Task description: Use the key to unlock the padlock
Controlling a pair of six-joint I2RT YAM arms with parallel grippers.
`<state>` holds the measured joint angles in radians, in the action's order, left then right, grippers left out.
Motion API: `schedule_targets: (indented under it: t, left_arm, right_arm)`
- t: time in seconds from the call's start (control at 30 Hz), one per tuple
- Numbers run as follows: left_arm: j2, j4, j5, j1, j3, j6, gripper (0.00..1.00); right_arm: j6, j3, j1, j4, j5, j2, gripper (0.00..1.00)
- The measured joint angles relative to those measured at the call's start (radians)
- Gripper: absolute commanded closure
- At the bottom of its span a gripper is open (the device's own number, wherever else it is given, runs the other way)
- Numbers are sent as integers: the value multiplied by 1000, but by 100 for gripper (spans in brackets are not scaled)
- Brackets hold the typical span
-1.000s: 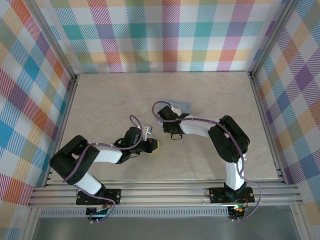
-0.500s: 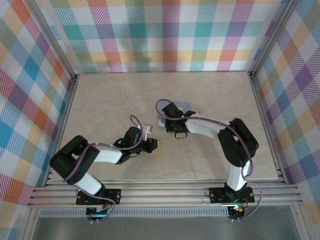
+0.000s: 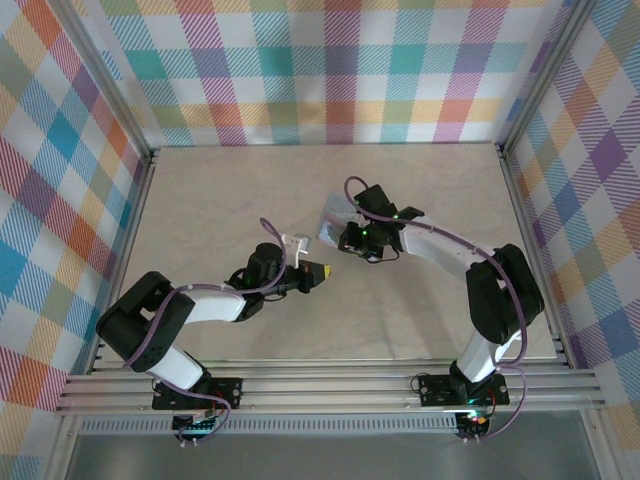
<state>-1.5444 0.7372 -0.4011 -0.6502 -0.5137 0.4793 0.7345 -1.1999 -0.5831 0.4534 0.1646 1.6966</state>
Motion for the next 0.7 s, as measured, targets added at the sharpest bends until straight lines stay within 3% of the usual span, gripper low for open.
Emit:
schedule_targets:
  t: [0.27,0.7]
  left_arm:
    - [-105,159,-38,26,-36,56,100]
    - [-230,328,-80,45,-47,112,100]
  right_arm:
    - [52,-4,71,5,155,-18,100]
    - [75,-8,108,13,246,-18,100]
